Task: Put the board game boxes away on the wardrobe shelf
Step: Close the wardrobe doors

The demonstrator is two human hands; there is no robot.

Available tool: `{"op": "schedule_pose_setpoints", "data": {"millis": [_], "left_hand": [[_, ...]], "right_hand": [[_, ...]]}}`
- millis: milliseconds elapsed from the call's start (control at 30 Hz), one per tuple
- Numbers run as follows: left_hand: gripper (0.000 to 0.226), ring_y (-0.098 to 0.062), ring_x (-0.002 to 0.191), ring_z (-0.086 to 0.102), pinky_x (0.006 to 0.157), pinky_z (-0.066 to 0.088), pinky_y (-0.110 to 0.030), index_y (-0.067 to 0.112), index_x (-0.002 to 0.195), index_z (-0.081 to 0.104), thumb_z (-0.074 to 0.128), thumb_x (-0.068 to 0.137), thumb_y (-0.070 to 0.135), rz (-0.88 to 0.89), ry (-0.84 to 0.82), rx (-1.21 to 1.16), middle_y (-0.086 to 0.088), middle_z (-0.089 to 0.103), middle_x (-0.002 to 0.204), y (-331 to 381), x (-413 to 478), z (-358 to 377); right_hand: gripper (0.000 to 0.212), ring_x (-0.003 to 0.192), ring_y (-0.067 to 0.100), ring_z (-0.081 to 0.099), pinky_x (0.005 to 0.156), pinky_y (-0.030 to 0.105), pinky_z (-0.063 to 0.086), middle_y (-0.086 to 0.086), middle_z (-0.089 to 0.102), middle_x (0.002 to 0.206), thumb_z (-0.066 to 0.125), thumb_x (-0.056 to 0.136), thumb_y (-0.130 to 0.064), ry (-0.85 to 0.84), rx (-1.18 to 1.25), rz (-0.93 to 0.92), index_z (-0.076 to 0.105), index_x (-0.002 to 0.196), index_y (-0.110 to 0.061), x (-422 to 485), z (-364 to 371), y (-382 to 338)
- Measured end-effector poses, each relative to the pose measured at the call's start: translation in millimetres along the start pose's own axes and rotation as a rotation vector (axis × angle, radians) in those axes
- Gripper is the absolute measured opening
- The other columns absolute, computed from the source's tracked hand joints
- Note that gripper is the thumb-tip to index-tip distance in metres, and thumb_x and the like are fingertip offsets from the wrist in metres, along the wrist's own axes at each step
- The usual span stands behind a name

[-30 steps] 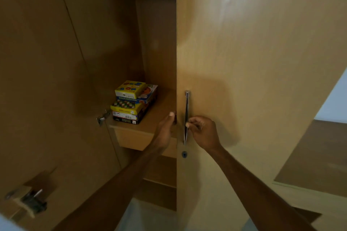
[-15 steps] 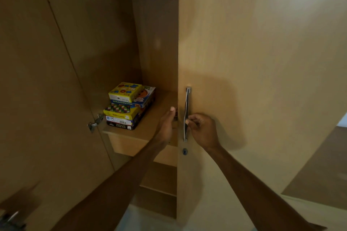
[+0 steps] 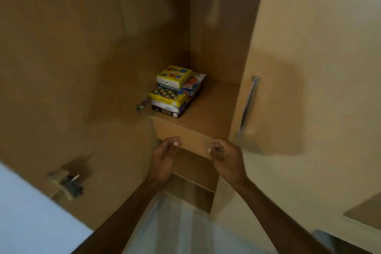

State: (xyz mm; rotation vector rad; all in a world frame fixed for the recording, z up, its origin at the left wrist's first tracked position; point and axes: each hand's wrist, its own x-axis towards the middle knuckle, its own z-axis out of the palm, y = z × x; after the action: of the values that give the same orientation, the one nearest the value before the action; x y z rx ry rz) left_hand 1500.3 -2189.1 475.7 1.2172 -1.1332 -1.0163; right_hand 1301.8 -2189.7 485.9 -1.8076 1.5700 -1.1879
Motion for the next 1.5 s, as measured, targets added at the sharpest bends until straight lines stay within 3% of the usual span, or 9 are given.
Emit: {"op": "schedule_pose_setpoints", "data": {"millis": [167, 267, 333, 467, 733, 900, 1133, 1300, 1500], "left_hand": [[0.016, -0.008, 0.100, 0.066, 0.089, 0.051, -0.029, 0.020, 0.106, 0.070, 0.059, 0.095, 0.016, -0.002, 0.231, 0.198, 0.004, 0.071, 0.108, -11, -49, -121], [0.016, -0.010, 0.095, 0.066, 0.088, 0.053, -0.031, 0.024, 0.106, 0.069, 0.058, 0.096, 0.024, -0.009, 0.401, 0.234, 0.005, 0.071, 0.105, 4, -76, -190], [0.014, -0.005, 0.085, 0.065, 0.081, 0.053, -0.025, 0.022, 0.105, 0.068, 0.057, 0.096, 0.021, 0.033, 0.522, 0.267, 0.002, 0.071, 0.098, 23, -94, -236], [0.018, 0.002, 0.095, 0.062, 0.071, 0.045, -0.003, 0.018, 0.112, 0.064, 0.055, 0.096, 0.017, 0.153, 0.675, 0.335, 0.010, 0.067, 0.105, 65, -103, -297], [0.027, -0.008, 0.104, 0.065, 0.092, 0.054, -0.034, 0.017, 0.123, 0.061, 0.052, 0.097, 0.019, 0.208, 0.452, 0.267, 0.005, 0.069, 0.114, 89, -79, -324], [0.023, -0.012, 0.100, 0.066, 0.090, 0.055, -0.034, 0.014, 0.114, 0.064, 0.051, 0.096, 0.022, 0.254, 0.430, 0.167, 0.002, 0.070, 0.106, 83, -90, -310], [0.016, -0.021, 0.084, 0.069, 0.076, 0.059, -0.036, 0.006, 0.093, 0.069, 0.055, 0.096, 0.014, 0.379, 0.089, 0.157, -0.007, 0.071, 0.086, 90, -91, -268], [0.014, -0.004, 0.081, 0.065, 0.069, 0.053, -0.015, 0.014, 0.100, 0.067, 0.068, 0.087, 0.010, 0.358, -0.006, 0.132, 0.003, 0.069, 0.090, 97, -73, -207], [0.012, -0.019, 0.081, 0.068, 0.069, 0.058, -0.030, 0.017, 0.091, 0.069, 0.070, 0.084, 0.007, 0.324, -0.174, 0.058, -0.001, 0.069, 0.085, 93, -55, -148]], "right_hand": [[0.023, 0.080, 0.000, 0.063, 0.072, 0.010, 0.046, -0.009, 0.069, 0.089, 0.060, 0.086, -0.026, -0.304, 0.125, 0.004, 0.067, 0.107, -0.020, -20, 92, -63], [0.020, 0.081, 0.004, 0.064, 0.077, 0.026, 0.052, -0.008, 0.068, 0.088, 0.066, 0.084, -0.025, -0.385, 0.195, -0.028, 0.066, 0.105, -0.023, -28, 153, -107], [0.027, 0.083, 0.006, 0.066, 0.079, 0.035, 0.056, -0.008, 0.070, 0.090, 0.065, 0.080, -0.037, -0.442, 0.207, -0.085, 0.067, 0.104, -0.025, -38, 190, -142], [0.027, 0.087, 0.005, 0.066, 0.080, 0.027, 0.055, -0.006, 0.071, 0.095, 0.067, 0.085, -0.030, -0.465, 0.217, -0.177, 0.067, 0.109, -0.020, -47, 235, -203], [0.024, 0.092, 0.000, 0.063, 0.080, 0.020, 0.055, -0.010, 0.069, 0.101, 0.064, 0.089, -0.024, -0.349, 0.212, -0.224, 0.066, 0.113, -0.022, -59, 255, -247], [0.024, 0.088, -0.002, 0.063, 0.074, 0.015, 0.052, -0.012, 0.068, 0.096, 0.067, 0.087, -0.024, -0.261, 0.237, -0.154, 0.067, 0.111, -0.020, -77, 240, -234], [0.019, 0.084, -0.003, 0.064, 0.074, 0.022, 0.057, -0.014, 0.070, 0.091, 0.070, 0.084, -0.029, -0.015, 0.240, -0.105, 0.069, 0.102, -0.025, -109, 182, -216], [0.038, 0.083, -0.001, 0.064, 0.071, 0.019, 0.054, -0.017, 0.068, 0.091, 0.071, 0.074, -0.053, 0.134, 0.076, -0.141, 0.068, 0.103, -0.028, -117, 134, -189], [0.034, 0.076, 0.000, 0.063, 0.064, 0.016, 0.053, -0.017, 0.067, 0.085, 0.077, 0.074, -0.045, 0.342, -0.096, -0.114, 0.070, 0.101, -0.025, -109, 91, -167]]}}
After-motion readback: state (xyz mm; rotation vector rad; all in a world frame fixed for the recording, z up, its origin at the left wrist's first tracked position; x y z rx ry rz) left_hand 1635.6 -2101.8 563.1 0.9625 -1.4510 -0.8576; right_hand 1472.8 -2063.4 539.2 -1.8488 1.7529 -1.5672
